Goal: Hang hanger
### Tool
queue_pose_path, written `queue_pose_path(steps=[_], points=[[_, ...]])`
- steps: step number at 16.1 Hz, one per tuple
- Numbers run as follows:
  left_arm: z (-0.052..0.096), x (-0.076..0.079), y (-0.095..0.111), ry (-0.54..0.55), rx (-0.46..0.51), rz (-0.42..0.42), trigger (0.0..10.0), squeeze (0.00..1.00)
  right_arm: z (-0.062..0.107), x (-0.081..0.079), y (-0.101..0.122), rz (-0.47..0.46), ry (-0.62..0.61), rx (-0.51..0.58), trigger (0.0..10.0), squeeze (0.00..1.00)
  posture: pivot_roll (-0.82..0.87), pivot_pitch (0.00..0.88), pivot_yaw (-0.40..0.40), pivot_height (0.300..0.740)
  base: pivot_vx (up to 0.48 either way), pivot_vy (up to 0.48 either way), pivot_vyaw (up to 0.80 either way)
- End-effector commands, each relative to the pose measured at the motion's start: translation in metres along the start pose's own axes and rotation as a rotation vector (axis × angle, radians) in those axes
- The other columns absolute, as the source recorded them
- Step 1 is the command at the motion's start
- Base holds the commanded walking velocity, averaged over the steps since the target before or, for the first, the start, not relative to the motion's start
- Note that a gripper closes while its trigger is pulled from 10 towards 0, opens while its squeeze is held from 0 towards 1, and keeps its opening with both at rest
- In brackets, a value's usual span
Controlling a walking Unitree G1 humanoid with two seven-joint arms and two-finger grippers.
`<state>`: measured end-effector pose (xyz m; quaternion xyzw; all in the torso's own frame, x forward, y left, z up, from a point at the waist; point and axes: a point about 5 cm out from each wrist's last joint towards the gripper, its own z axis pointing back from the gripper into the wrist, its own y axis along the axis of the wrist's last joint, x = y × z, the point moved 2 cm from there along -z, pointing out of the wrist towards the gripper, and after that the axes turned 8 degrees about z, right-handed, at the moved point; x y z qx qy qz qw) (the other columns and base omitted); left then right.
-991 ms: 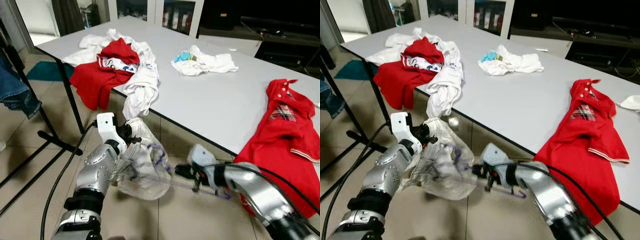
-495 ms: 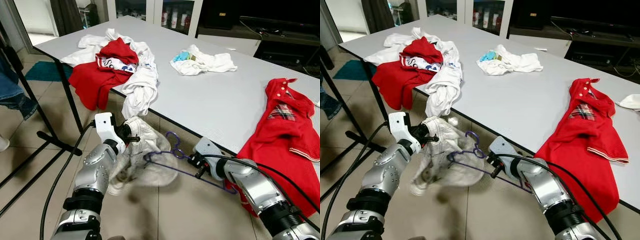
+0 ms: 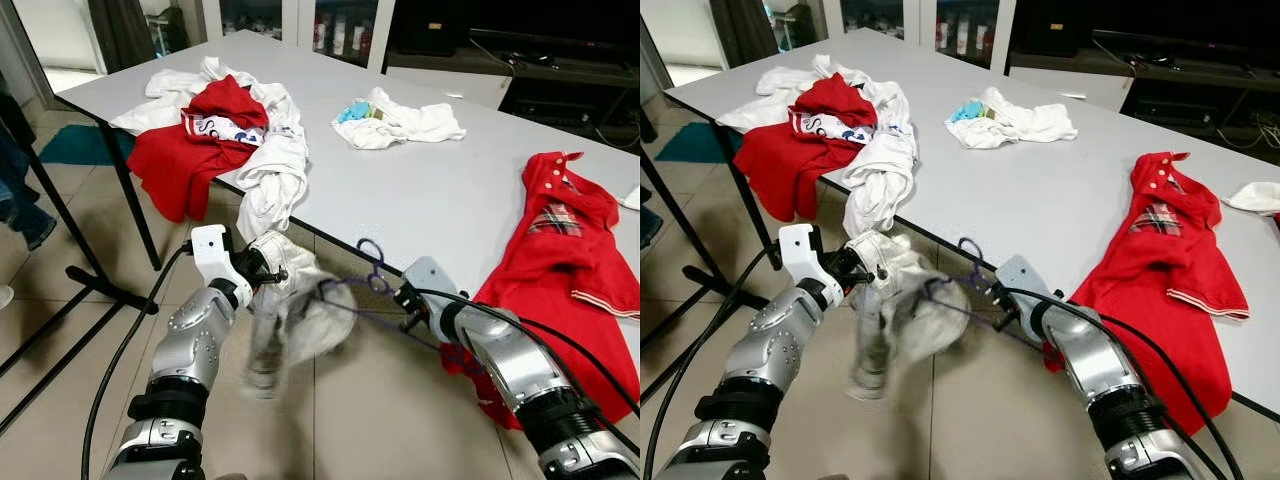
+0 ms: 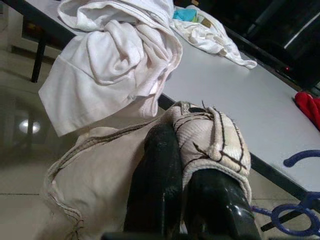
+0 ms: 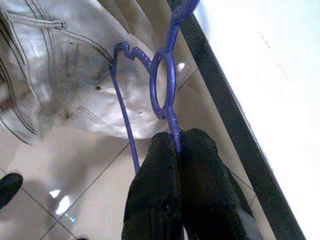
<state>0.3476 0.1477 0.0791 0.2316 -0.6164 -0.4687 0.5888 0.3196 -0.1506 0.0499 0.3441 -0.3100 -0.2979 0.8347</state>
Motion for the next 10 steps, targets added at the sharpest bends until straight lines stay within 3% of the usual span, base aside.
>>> queue_pose_path(steps=[1,5,7,9,10], points=[[-0.005,0.008,0.011,-0.028,0.037,-0.017,10.0,0.0,0.002,0.011,0.007,0.003,-0.05,0.025,10.0,0.0,0.0,0.0,-0.028,0.74,0.0,0.0,0.0],[-0.004,0.005,0.012,-0.015,0.037,-0.021,10.0,0.0,0.005,0.023,0.009,-0.015,-0.118,0.044,10.0,0.0,0.0,0.0,-0.022,0.74,0.0,0.0,0.0],[-0.003,0.004,0.011,-0.009,0.035,-0.023,10.0,0.0,0.016,0.028,0.013,-0.037,-0.111,0.07,10.0,0.0,0.0,0.0,-0.023,0.74,0.0,0.0,0.0],[-0.002,0.002,0.011,0.0,0.033,-0.024,10.0,0.0,0.045,0.012,0.019,-0.04,0.062,0.138,10.0,0.0,-0.01,0.0,-0.02,0.74,0.0,0.0,0.0],[-0.002,0.002,0.011,0.001,0.033,-0.024,10.0,0.0,0.05,0.009,0.019,-0.037,0.093,0.147,10.0,0.0,-0.01,0.0,-0.02,0.74,0.0,0.0,0.0]])
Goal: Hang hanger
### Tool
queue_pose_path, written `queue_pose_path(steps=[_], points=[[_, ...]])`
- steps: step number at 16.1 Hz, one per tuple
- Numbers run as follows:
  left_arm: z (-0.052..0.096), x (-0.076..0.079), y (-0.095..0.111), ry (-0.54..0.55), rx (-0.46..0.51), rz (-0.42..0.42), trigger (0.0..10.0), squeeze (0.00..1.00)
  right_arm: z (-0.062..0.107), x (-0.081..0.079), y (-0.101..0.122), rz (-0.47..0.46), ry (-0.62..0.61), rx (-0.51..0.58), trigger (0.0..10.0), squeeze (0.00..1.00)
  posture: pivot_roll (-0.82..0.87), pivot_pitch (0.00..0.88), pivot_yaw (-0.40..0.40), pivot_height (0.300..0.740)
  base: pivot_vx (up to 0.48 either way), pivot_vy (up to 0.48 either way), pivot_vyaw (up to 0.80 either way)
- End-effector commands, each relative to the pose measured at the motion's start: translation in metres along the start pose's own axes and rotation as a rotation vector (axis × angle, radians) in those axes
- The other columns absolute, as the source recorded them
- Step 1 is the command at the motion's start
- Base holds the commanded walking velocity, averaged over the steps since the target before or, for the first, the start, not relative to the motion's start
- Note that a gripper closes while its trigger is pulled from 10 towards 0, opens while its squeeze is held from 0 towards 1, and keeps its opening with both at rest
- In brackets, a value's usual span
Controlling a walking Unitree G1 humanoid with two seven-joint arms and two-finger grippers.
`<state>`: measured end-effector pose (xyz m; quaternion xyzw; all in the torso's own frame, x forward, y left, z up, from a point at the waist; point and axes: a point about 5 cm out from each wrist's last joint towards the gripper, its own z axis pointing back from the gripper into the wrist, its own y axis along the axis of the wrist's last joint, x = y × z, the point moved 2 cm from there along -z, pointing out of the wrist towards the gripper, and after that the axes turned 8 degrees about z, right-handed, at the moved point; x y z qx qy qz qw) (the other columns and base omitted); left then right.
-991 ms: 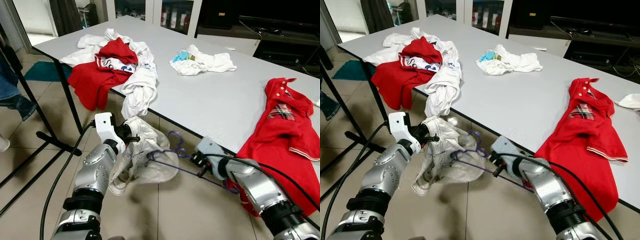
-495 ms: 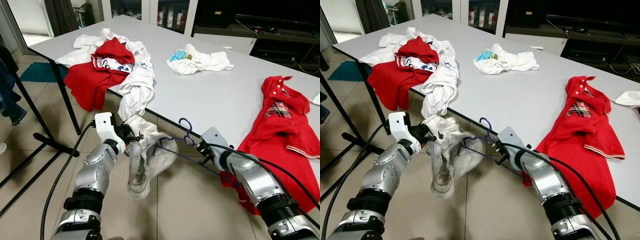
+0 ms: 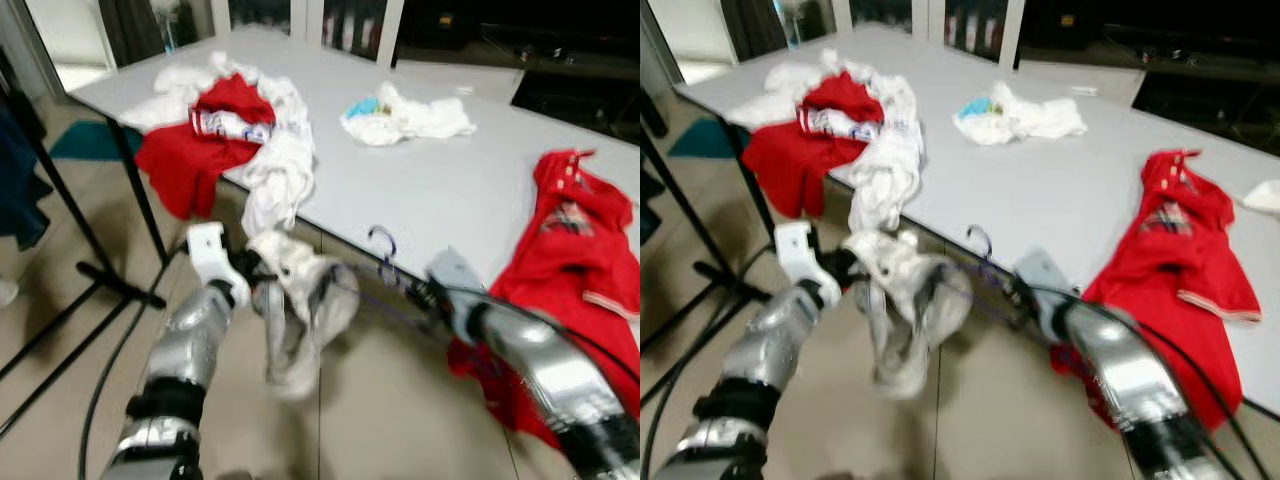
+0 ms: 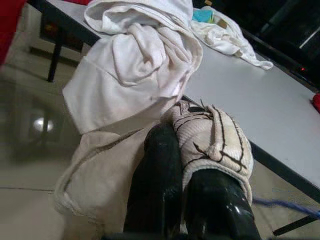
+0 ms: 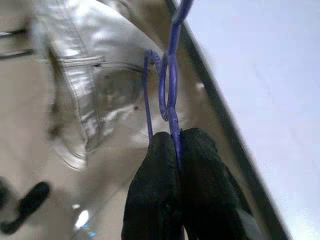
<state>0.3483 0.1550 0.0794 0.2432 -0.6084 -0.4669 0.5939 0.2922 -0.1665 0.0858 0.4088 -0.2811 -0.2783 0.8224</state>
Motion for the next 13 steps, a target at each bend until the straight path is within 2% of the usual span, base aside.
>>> queue_pose_path(steps=[1,4,8,9,10,13], points=[[-0.004,0.009,0.006,-0.027,0.023,-0.012,10.0,0.0,0.009,-0.007,0.01,0.003,0.064,0.054,10.0,0.0,-0.01,0.0,-0.017,0.74,0.0,0.0,0.0],[-0.007,0.012,0.006,-0.034,0.02,-0.013,10.0,0.0,0.015,-0.019,0.01,0.019,0.142,0.059,10.0,0.0,-0.02,0.0,-0.014,0.74,0.0,0.0,0.0],[-0.007,0.012,0.008,-0.037,0.022,-0.017,10.0,0.0,0.029,-0.04,0.027,0.007,0.277,0.125,10.0,0.0,-0.02,0.0,-0.009,0.74,0.0,0.0,0.0],[-0.006,0.011,0.008,-0.034,0.021,-0.018,10.0,0.0,0.028,-0.054,0.022,0.002,0.34,0.104,10.0,0.0,-0.01,0.0,-0.009,0.74,0.0,0.0,0.0],[-0.006,0.01,0.008,-0.032,0.021,-0.019,10.0,0.0,0.021,-0.062,0.017,-0.018,0.351,0.08,10.0,0.0,-0.01,0.0,-0.009,0.74,0.0,0.0,0.0],[-0.007,0.011,0.009,-0.033,0.023,-0.019,10.0,0.0,-0.002,-0.064,0.013,-0.083,0.287,0.02,10.0,0.0,-0.01,0.0,-0.009,0.74,0.0,0.0,0.0]])
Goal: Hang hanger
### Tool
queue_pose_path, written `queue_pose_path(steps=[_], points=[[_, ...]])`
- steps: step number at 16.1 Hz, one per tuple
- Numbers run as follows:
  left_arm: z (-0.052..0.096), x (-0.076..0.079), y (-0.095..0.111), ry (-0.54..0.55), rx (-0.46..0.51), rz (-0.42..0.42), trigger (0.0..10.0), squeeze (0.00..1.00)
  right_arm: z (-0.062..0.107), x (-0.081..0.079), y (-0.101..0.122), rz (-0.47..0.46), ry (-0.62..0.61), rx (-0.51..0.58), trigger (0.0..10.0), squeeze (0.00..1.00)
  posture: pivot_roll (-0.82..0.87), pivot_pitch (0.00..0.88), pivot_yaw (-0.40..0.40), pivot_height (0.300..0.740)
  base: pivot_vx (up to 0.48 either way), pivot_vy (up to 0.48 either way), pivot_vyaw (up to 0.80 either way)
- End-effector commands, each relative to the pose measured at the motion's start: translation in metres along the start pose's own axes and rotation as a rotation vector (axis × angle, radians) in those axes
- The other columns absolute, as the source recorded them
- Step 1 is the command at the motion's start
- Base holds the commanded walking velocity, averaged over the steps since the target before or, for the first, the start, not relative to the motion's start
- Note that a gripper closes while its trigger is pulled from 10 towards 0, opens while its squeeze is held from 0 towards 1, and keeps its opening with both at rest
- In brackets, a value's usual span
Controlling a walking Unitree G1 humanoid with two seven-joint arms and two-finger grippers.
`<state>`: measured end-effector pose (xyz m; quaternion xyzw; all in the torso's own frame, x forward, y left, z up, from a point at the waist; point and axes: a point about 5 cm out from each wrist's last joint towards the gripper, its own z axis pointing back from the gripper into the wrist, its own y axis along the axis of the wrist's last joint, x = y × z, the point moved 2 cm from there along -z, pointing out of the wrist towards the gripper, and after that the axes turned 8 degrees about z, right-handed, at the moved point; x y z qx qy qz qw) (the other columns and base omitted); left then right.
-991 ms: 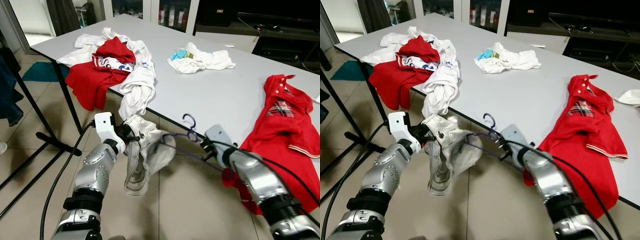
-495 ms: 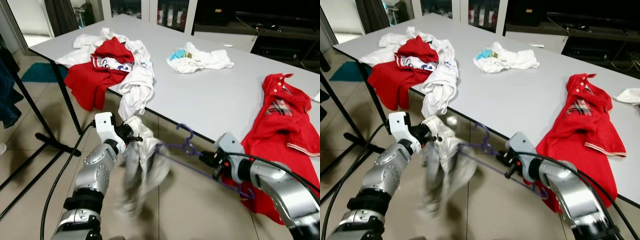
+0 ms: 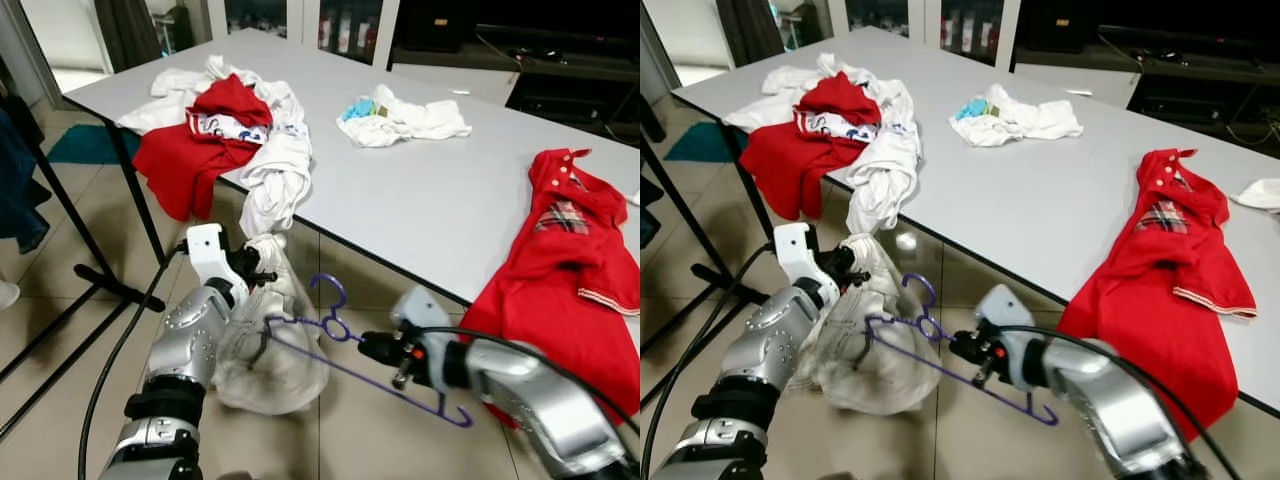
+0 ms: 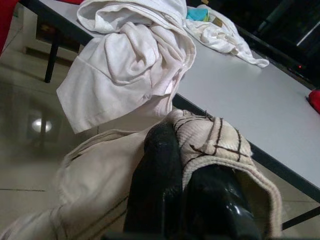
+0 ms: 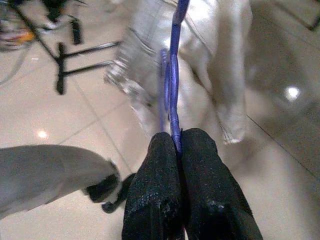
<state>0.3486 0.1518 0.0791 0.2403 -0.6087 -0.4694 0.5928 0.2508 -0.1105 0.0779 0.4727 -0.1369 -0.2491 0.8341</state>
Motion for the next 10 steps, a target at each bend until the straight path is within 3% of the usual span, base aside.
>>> queue_pose_path(steps=[1,3,5,6,10], points=[[-0.005,0.008,0.01,-0.028,0.029,-0.018,10.0,0.0,-0.002,0.006,-0.001,0.004,-0.042,-0.027,10.0,0.0,-0.01,0.0,-0.009,0.74,0.0,0.0,0.0],[-0.005,0.008,0.01,-0.028,0.029,-0.018,10.0,0.0,-0.012,0.021,-0.009,-0.029,-0.155,-0.075,10.0,0.0,-0.01,0.0,-0.01,0.74,0.0,0.0,0.0],[-0.005,0.007,0.011,-0.024,0.033,-0.017,10.0,0.0,-0.01,0.043,-0.018,-0.053,-0.289,-0.13,10.0,0.0,0.0,0.0,-0.017,0.74,0.0,0.0,0.0],[-0.005,0.007,0.011,-0.024,0.033,-0.017,10.0,0.0,-0.01,0.043,-0.018,-0.053,-0.289,-0.13,10.0,0.0,0.0,0.0,-0.017,0.74,0.0,0.0,0.0],[-0.004,0.006,0.009,-0.016,0.034,-0.014,10.0,0.0,0.011,0.072,-0.026,-0.047,-0.407,-0.165,10.0,0.0,0.0,0.0,-0.024,0.74,0.0,0.0,0.0]])
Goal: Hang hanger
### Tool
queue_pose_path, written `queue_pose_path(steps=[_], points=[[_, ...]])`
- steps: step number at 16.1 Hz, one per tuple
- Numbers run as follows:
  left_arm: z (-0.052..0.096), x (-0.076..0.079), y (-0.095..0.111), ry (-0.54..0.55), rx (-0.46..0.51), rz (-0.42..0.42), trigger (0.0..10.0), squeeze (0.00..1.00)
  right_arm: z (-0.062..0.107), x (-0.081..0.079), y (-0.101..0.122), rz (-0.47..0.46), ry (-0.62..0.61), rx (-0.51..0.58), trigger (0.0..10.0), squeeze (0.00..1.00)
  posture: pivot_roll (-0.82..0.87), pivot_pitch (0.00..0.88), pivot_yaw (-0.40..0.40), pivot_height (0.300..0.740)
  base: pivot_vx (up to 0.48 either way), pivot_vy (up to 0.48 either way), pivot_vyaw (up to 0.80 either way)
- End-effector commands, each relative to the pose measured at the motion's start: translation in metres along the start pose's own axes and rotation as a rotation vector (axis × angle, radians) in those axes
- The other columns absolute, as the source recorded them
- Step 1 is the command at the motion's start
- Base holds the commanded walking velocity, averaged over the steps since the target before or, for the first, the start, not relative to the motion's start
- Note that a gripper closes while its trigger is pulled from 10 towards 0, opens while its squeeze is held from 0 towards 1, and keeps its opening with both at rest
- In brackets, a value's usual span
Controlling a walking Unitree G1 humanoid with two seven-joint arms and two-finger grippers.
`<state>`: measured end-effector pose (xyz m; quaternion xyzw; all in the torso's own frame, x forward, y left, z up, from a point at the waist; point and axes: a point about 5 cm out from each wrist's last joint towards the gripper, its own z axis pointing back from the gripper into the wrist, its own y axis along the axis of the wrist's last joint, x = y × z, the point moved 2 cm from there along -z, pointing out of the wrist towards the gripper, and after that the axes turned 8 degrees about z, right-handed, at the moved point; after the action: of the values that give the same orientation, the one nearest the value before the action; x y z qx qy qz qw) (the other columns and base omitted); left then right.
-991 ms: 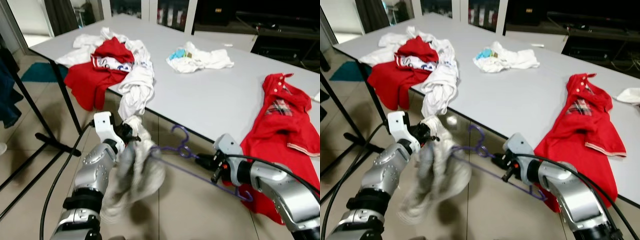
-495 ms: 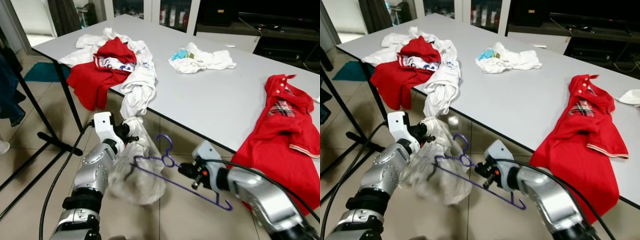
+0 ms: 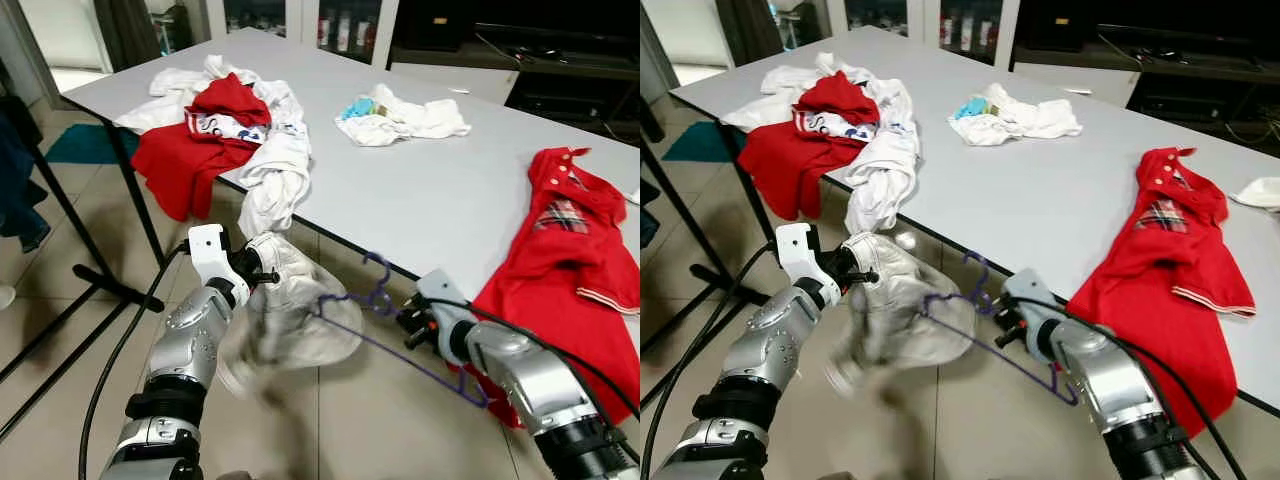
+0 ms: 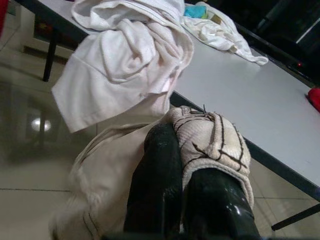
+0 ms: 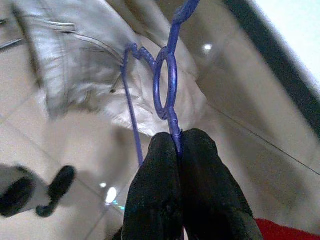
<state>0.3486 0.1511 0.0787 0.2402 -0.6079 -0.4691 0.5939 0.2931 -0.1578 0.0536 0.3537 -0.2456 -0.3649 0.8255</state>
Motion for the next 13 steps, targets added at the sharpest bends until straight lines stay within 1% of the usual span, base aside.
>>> queue_pose_path(steps=[1,2,4,5,6,7,8,9,10,11,12,13], points=[[-0.004,0.006,0.009,-0.019,0.034,-0.014,10.0,0.0,0.006,0.025,0.005,0.001,-0.128,0.012,10.0,0.0,0.0,0.0,-0.024,0.74,0.0,0.0,0.0],[-0.004,0.006,0.008,-0.019,0.033,-0.014,10.0,0.0,0.007,0.029,0.009,-0.007,-0.15,0.03,10.0,0.0,-0.01,0.0,-0.022,0.74,0.0,0.0,0.0],[-0.005,0.008,0.007,-0.019,0.03,-0.016,10.0,0.0,0.016,0.02,0.024,-0.016,-0.072,0.104,10.0,0.0,-0.01,0.0,-0.024,0.74,0.0,0.0,0.0],[-0.005,0.007,0.007,-0.018,0.03,-0.016,10.0,0.0,0.025,0.016,0.028,0.006,-0.024,0.128,10.0,0.0,-0.01,0.0,-0.024,0.74,0.0,0.0,0.0],[-0.004,0.007,0.007,-0.016,0.029,-0.016,10.0,0.0,0.03,0.015,0.028,0.023,-0.008,0.134,10.0,0.0,-0.01,0.0,-0.024,0.74,0.0,0.0,0.0],[-0.004,0.006,0.006,-0.013,0.028,-0.015,10.0,0.0,0.04,0.015,0.028,0.052,0.017,0.143,10.0,0.0,-0.01,0.0,-0.025,0.74,0.0,0.0,0.0],[-0.004,0.006,0.006,-0.013,0.028,-0.015,10.0,0.0,0.04,0.015,0.028,0.052,0.017,0.143,10.0,0.0,-0.01,0.0,-0.025,0.74,0.0,0.0,0.0],[-0.003,0.005,0.006,-0.012,0.026,-0.015,10.0,0.0,0.049,0.017,0.028,0.069,0.028,0.146,10.0,0.0,-0.01,0.0,-0.025,0.74,0.0,0.0,0.0],[-0.003,0.005,0.005,-0.01,0.025,-0.014,10.0,0.0,0.061,0.02,0.028,0.09,0.035,0.149,10.0,0.0,-0.01,0.0,-0.027,0.74,0.0,0.0,0.0],[-0.004,0.006,0.005,-0.009,0.025,-0.013,10.0,0.0,0.068,0.021,0.031,0.085,0.04,0.164,10.0,0.0,-0.01,0.0,-0.027,0.74,0.0,0.0,0.0],[-0.004,0.005,0.006,-0.009,0.027,-0.012,10.0,0.0,0.078,0.017,0.038,0.072,0.068,0.198,10.0,0.0,-0.02,0.0,-0.026,0.74,0.0,0.0,0.0],[-0.004,0.005,0.006,-0.008,0.028,-0.012,10.0,0.0,0.083,0.013,0.041,0.068,0.093,0.214,10.0,0.0,-0.02,0.0,-0.026,0.74,0.0,0.0,0.0]])
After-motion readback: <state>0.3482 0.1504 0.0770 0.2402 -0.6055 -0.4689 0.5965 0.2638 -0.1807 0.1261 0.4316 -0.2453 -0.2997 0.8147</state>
